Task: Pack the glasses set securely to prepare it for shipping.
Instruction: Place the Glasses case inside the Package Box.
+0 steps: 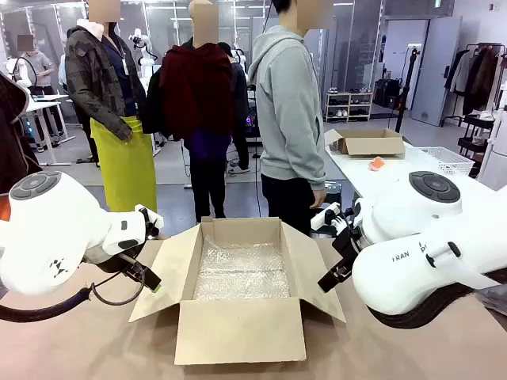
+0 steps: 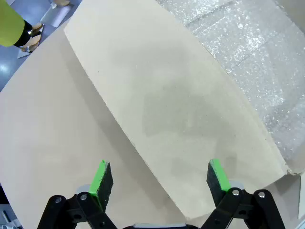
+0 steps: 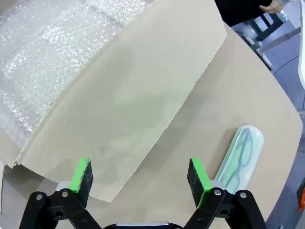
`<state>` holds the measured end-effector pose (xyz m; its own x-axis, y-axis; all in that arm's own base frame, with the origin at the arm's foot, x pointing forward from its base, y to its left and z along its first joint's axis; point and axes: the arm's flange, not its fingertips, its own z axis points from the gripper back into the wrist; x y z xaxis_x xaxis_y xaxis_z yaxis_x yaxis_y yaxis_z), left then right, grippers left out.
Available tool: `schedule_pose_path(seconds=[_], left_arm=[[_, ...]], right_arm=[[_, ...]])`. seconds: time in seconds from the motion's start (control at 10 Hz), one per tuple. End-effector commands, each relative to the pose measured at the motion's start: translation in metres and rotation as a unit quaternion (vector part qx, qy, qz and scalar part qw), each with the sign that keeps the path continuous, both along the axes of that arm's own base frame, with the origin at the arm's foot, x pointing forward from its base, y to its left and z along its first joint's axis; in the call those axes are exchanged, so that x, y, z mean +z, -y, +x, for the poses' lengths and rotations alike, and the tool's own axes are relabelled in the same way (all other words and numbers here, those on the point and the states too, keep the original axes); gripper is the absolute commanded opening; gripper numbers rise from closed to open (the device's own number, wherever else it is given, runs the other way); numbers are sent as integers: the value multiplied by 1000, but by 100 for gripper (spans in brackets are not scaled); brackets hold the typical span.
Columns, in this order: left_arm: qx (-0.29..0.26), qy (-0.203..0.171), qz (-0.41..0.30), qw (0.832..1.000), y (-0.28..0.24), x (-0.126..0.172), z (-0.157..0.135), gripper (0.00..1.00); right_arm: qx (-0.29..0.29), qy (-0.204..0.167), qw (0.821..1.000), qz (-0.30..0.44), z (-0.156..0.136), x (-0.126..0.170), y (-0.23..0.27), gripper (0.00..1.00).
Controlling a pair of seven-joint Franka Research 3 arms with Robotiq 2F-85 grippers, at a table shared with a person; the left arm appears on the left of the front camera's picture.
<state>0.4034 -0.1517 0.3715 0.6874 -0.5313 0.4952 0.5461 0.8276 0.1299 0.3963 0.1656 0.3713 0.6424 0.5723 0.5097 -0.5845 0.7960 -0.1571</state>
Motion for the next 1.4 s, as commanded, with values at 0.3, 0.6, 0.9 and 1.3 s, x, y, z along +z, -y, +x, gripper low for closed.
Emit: schedule_pose_path(seconds=[0.3,0.6,0.9,1.3], left_arm=[[0,0,0,1000,0,0,0,100],[0,0,0,1000,0,0,0,100],[3,-2,-8,1000,0,6,-1,100],[-35,11,-37,999,-12,69,-25,100]], right_arm=[[0,0,1000,0,0,0,0,100],[0,0,1000,0,0,0,0,100],[-11,-8,1000,-8,2,3,5,100],[-75,-35,996,-15,30,29,59,100]])
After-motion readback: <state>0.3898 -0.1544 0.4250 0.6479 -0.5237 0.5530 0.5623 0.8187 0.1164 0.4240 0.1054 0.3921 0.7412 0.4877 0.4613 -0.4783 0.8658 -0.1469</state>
